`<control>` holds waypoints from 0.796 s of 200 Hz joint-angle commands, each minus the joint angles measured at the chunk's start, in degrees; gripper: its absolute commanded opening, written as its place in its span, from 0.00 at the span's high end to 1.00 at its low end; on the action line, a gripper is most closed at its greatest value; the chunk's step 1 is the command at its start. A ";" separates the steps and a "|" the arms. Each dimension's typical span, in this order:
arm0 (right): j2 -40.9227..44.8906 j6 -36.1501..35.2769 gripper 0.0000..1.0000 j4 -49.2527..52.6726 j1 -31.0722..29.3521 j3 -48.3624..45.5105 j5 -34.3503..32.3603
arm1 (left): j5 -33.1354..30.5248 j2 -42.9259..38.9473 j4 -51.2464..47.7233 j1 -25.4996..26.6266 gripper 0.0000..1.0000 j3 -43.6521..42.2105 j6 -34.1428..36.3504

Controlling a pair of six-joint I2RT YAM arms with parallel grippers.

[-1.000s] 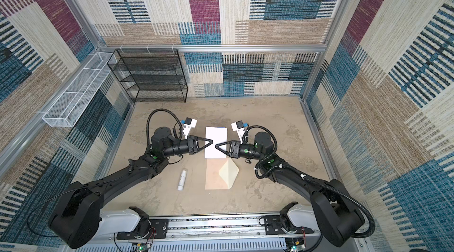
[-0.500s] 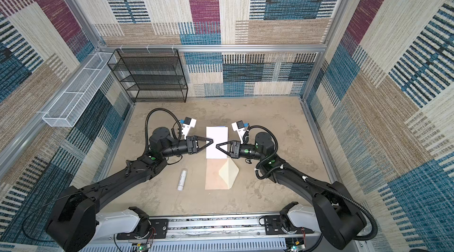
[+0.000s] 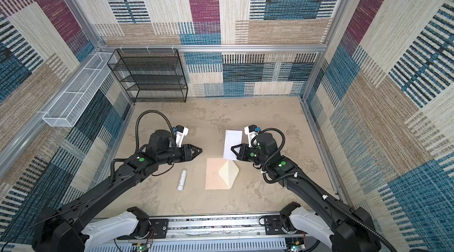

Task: Place the letter into the envelope and seal it

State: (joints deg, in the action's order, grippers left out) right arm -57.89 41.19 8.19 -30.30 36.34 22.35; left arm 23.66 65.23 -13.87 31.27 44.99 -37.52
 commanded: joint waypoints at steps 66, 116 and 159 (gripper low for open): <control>-1.88 5.10 1.00 8.68 -3.68 -3.91 -5.09 | -6.11 13.23 -3.65 8.25 0.94 -1.61 -2.51; -6.71 6.08 1.00 8.22 -6.47 -2.79 -6.91 | -4.63 20.37 -1.34 9.14 1.00 -1.37 -4.38; -9.31 4.62 1.00 9.40 -6.65 -2.15 -8.16 | -4.51 23.28 -1.14 9.17 1.00 -1.19 -3.81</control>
State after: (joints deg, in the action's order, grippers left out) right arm -66.17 46.46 17.45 -36.80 33.56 15.86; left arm 18.50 87.55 -15.99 40.42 43.59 -40.56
